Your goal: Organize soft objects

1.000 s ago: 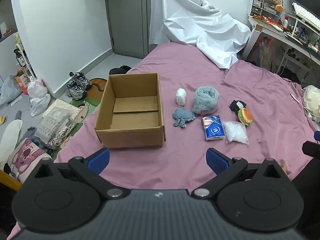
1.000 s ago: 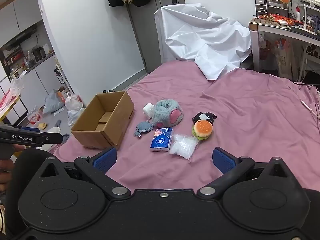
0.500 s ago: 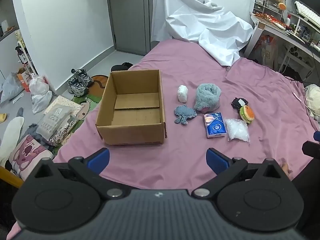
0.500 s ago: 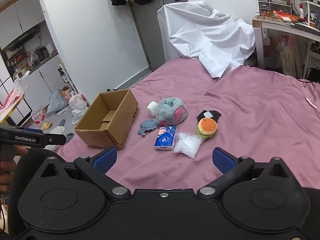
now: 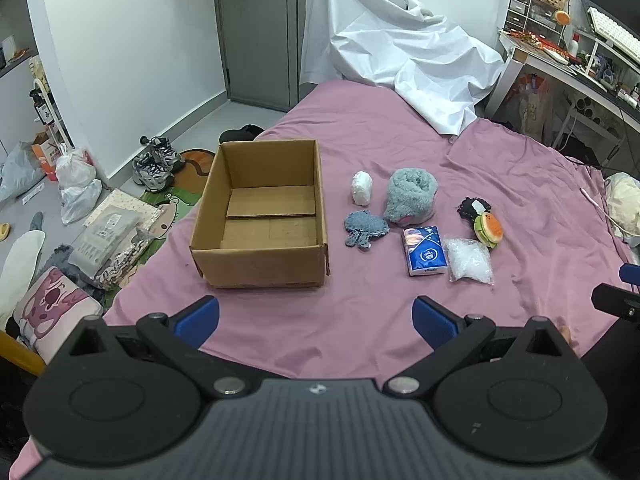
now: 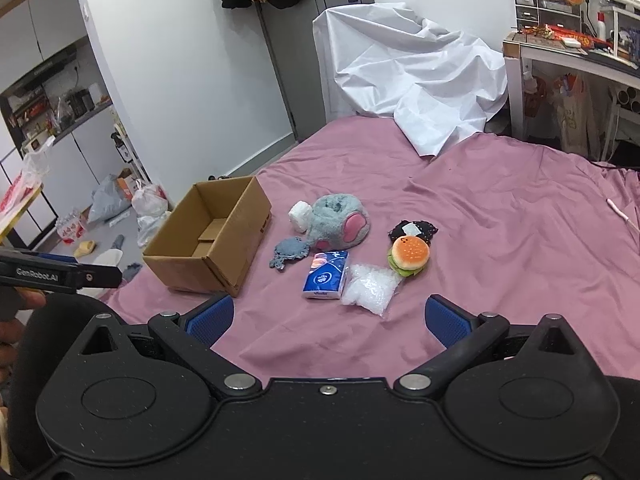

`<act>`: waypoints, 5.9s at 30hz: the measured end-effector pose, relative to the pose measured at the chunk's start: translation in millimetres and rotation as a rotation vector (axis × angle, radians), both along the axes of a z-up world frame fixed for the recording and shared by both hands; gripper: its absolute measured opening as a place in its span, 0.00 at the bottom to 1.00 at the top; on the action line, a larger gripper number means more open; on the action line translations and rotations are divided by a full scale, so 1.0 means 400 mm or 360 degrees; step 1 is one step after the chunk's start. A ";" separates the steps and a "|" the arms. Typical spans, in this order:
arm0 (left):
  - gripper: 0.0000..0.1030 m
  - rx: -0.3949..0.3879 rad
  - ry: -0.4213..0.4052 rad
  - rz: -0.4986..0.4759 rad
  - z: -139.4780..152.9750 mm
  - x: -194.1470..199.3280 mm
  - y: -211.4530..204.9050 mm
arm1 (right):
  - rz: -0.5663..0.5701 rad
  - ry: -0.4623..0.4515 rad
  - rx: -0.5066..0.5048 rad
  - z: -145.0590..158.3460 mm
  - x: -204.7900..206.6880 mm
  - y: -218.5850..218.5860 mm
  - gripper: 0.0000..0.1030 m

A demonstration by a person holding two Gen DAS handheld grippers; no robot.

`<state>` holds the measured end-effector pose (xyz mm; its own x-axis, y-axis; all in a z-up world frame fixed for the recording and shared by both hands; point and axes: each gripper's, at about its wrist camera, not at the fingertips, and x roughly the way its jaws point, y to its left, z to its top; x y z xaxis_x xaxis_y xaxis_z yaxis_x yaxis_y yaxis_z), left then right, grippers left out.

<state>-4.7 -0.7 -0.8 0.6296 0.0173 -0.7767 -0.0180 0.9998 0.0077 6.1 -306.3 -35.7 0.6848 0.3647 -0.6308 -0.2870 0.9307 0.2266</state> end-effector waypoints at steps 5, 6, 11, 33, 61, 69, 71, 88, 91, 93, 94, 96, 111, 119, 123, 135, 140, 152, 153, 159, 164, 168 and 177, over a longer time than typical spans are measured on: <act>0.99 0.0001 -0.0014 0.0008 0.003 -0.007 0.000 | 0.0023 0.0013 0.0035 0.002 -0.004 -0.006 1.00; 0.99 0.0000 -0.0012 0.0009 0.004 -0.007 0.001 | 0.0024 0.0008 0.0047 0.002 -0.006 -0.008 1.00; 0.99 -0.0001 -0.0012 -0.0003 0.008 -0.010 0.001 | 0.0009 0.0011 0.0067 0.012 -0.008 -0.008 1.00; 0.99 -0.0007 -0.0024 -0.0032 0.014 0.008 -0.023 | -0.0020 0.0038 -0.0010 0.029 0.002 0.007 1.00; 0.99 -0.0034 -0.0039 -0.0035 0.028 0.023 -0.025 | -0.0021 0.0030 -0.0028 0.040 0.021 0.023 1.00; 0.99 -0.0064 -0.0027 -0.0063 0.001 0.064 -0.039 | -0.0057 0.0056 -0.0001 0.029 0.050 0.025 1.00; 0.99 -0.0065 -0.0019 -0.0065 -0.006 0.075 -0.043 | -0.0064 0.0059 0.0009 0.027 0.060 0.027 1.00; 0.97 -0.0117 0.0016 -0.0038 -0.057 0.164 -0.082 | -0.0173 0.0021 0.0022 0.004 0.161 0.037 1.00; 0.97 -0.0130 0.0008 -0.0052 -0.063 0.180 -0.093 | -0.0198 0.0031 0.0007 -0.003 0.185 0.036 1.00; 0.97 -0.0131 -0.0007 -0.0058 -0.069 0.192 -0.103 | -0.0208 0.0071 0.0071 -0.018 0.203 0.022 1.00; 0.97 -0.0137 -0.0006 -0.0058 -0.073 0.198 -0.107 | -0.0224 0.0105 0.0108 -0.028 0.213 0.014 1.00; 0.96 -0.0157 0.0003 -0.0060 -0.083 0.213 -0.113 | -0.0275 0.0171 0.0154 -0.049 0.228 -0.004 1.00; 0.74 -0.0257 0.0119 -0.0072 -0.193 0.315 -0.154 | -0.0313 0.0455 0.0345 -0.161 0.302 -0.034 0.84; 0.69 -0.0356 0.0215 -0.0084 -0.271 0.370 -0.178 | -0.0366 0.0610 0.0464 -0.217 0.341 -0.051 0.73; 0.69 -0.0409 0.0262 -0.0105 -0.302 0.392 -0.192 | -0.0396 0.0670 0.0458 -0.242 0.362 -0.049 0.72; 0.69 -0.0499 0.0414 -0.0147 -0.411 0.448 -0.248 | -0.0571 0.0833 0.0500 -0.314 0.412 -0.078 0.65; 0.69 -0.0514 0.0448 -0.0122 -0.451 0.468 -0.263 | -0.0577 0.0889 0.0501 -0.337 0.429 -0.073 0.65; 0.49 -0.0516 0.0461 -0.0010 -0.482 0.489 -0.244 | -0.0583 0.0955 0.0516 -0.373 0.464 -0.059 0.65; 0.48 -0.0528 0.0459 -0.0007 -0.480 0.488 -0.240 | -0.0581 0.0960 0.0518 -0.375 0.465 -0.058 0.65; 0.48 -0.0568 0.0453 0.0028 -0.469 0.477 -0.222 | -0.0569 0.0988 0.0486 -0.386 0.475 -0.042 0.66; 0.48 -0.0565 0.0442 0.0048 -0.449 0.460 -0.209 | -0.0577 0.0999 0.0424 -0.398 0.493 -0.018 0.65; 0.48 -0.0557 0.0408 0.0061 -0.419 0.451 -0.204 | -0.0552 0.0998 0.0386 -0.399 0.491 -0.003 0.41; 0.48 -0.0512 0.0334 0.0071 -0.356 0.417 -0.190 | -0.0529 0.0919 0.0435 -0.352 0.463 -0.002 0.32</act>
<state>162.0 -76.6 -143.2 0.4606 -0.2245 -0.8588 -0.0930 0.9500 -0.2982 191.3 -307.2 -176.6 0.3719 0.3915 -0.8417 0.2376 0.8363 0.4940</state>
